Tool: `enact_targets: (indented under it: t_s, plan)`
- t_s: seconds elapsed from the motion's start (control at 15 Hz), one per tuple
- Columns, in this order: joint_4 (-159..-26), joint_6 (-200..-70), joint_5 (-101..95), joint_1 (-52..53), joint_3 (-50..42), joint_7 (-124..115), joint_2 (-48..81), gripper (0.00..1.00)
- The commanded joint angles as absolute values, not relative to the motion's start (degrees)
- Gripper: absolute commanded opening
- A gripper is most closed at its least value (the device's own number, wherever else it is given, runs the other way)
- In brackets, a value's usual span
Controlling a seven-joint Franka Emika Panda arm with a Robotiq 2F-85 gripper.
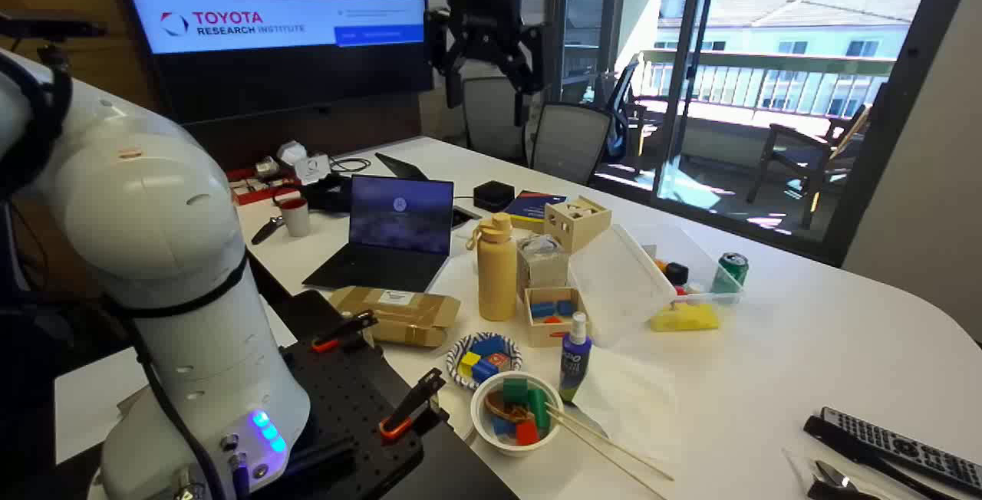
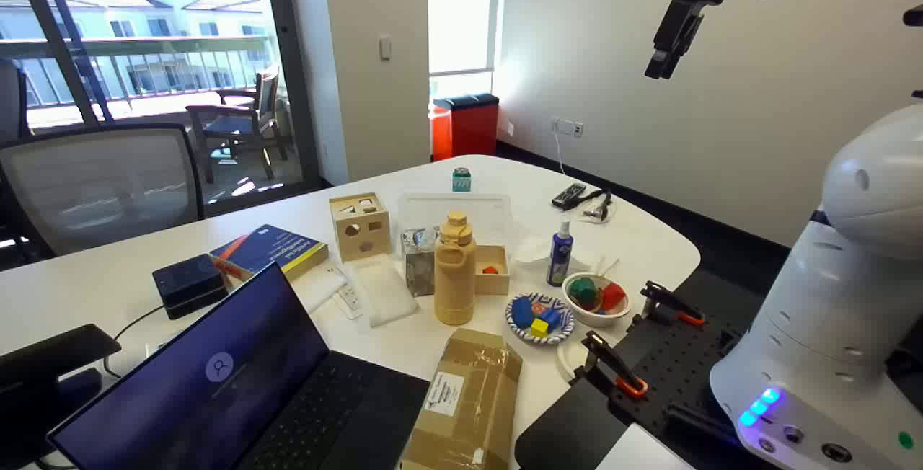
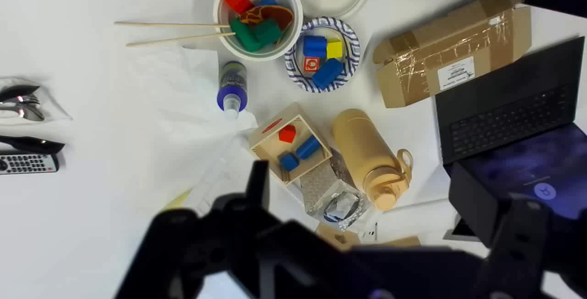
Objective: Use the chopsticks to stir in the white bowl
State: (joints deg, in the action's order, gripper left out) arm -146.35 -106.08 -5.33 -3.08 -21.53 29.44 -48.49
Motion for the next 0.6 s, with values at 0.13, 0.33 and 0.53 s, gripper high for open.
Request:
enact_targets:
  t_s: [0.13,0.33,0.53]
  plan:
    - [-147.3,-109.2,-6.4,-4.9,-21.2,28.2,-47.2,1.00]
    - [-151.7,-117.8,-8.3,-8.1,-21.8,25.3,-45.4,1.00]
    - [-158.5,-130.3,-9.5,-11.6,-23.0,22.8,-41.5,1.00]
